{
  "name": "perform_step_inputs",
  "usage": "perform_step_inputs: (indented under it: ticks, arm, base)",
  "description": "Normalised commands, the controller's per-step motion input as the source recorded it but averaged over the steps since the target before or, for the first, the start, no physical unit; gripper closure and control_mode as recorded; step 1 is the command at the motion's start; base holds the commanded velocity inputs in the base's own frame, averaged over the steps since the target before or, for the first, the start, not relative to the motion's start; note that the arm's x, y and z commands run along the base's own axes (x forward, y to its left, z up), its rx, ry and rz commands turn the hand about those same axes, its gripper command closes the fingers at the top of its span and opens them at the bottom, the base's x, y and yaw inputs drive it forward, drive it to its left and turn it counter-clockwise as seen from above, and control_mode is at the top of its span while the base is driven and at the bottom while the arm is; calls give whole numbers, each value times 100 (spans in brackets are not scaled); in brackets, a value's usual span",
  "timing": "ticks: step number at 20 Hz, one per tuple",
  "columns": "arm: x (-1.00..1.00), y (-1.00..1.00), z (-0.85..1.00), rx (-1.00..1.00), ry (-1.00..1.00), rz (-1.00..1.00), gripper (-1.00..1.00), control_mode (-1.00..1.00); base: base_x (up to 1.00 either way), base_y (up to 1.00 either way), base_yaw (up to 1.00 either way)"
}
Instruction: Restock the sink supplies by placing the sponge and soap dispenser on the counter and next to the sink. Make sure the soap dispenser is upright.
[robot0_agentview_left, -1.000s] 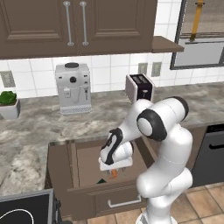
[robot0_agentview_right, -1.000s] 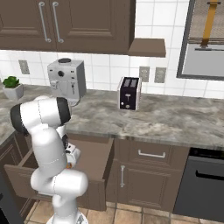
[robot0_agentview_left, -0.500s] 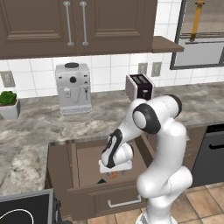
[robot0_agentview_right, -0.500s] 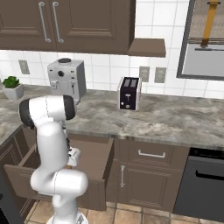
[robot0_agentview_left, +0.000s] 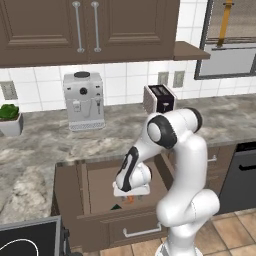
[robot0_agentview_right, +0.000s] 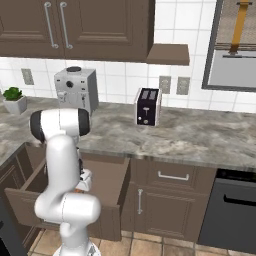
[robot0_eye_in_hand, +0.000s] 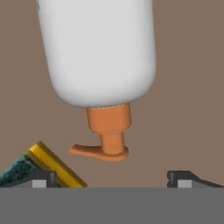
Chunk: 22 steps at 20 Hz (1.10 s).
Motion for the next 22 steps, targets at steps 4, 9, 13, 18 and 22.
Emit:
perform_step_inputs:
  ticks: [4,9,13,18,22]
  arm:
    - [20,0,-16,0,0,-2,-100,-100]
    - [16,0,-17,0,0,0,-100,-100]
    - [13,0,-25,0,0,0,-100,-100]
    - [0,0,-17,0,0,0,-100,-100]
    - [0,0,-6,0,0,0,-100,-100]
  base:
    - [0,0,0]
    - [0,0,0]
    - [0,0,0]
    - [0,0,0]
    - [0,0,0]
